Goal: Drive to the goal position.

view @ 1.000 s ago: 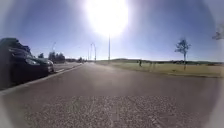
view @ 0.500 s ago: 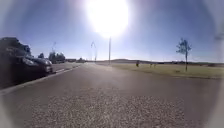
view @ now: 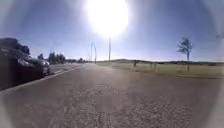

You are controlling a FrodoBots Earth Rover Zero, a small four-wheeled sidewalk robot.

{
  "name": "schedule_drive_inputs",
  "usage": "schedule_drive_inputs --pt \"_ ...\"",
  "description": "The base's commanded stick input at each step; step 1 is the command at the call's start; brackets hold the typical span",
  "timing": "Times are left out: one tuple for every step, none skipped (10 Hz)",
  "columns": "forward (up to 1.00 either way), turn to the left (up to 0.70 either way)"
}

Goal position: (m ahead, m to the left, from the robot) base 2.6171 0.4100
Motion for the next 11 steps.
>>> schedule_drive_inputs --pt "0.7 0.0" --pt "0.7 0.0" --pt "0.7 0.0" --pt "0.7 0.0" --pt "0.7 0.0" --pt "0.7 0.0" --pt "0.7 0.0" --pt "0.7 0.0" --pt "0.7 0.0" --pt "0.7 0.0" --pt "0.7 0.02"
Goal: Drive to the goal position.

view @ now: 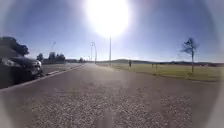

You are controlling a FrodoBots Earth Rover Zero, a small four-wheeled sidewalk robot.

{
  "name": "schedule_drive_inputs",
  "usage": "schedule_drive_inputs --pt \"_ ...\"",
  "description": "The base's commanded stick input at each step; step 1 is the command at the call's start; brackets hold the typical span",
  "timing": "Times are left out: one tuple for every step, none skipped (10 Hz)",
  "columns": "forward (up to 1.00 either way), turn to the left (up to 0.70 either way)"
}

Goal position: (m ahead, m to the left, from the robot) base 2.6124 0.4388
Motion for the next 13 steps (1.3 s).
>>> schedule_drive_inputs --pt "0.7 0.19" --pt "0.7 0.33" --pt "0.7 0.17" --pt "0.7 0.02" --pt "0.7 0.0" --pt "0.7 0.0" --pt "0.7 0.0" --pt "0.7 0.0" --pt "0.7 0.0" --pt "0.7 0.0" --pt "0.7 0.0" --pt "0.7 0.0" --pt "0.7 0.0"
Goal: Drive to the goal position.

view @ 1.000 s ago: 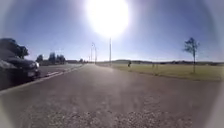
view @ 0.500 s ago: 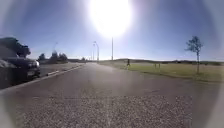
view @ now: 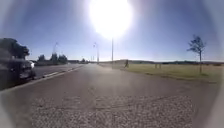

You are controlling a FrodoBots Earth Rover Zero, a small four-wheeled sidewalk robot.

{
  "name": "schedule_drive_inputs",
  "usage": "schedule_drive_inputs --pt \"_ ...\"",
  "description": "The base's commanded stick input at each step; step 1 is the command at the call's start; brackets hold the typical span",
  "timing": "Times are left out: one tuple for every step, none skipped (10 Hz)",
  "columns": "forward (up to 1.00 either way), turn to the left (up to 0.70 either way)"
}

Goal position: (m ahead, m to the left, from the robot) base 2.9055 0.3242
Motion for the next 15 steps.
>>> schedule_drive_inputs --pt "0.7 0.0" --pt "0.7 0.0" --pt "0.7 0.0" --pt "0.7 0.0" --pt "0.7 0.0" --pt "0.7 0.0" --pt "0.7 0.0" --pt "0.7 0.0" --pt "0.7 0.0" --pt "0.7 0.0" --pt "0.7 0.0" --pt "0.7 0.0" --pt "0.7 0.0" --pt "0.7 0.0" --pt "0.7 0.0"
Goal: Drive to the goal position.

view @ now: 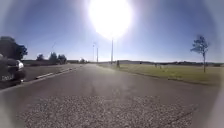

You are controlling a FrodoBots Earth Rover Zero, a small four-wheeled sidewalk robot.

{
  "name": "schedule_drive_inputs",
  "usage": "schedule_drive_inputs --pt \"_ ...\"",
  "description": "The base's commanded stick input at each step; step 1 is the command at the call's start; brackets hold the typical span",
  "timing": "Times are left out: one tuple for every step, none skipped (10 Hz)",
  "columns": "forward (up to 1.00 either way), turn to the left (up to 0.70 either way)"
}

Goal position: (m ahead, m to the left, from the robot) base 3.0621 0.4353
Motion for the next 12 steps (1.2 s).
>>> schedule_drive_inputs --pt "0.7 0.0" --pt "0.7 0.0" --pt "0.7 0.0" --pt "0.7 0.0" --pt "0.7 0.0" --pt "0.7 0.0" --pt "0.7 0.0" --pt "0.7 0.0" --pt "0.7 0.0" --pt "0.7 0.0" --pt "0.7 0.0" --pt "0.7 0.0"
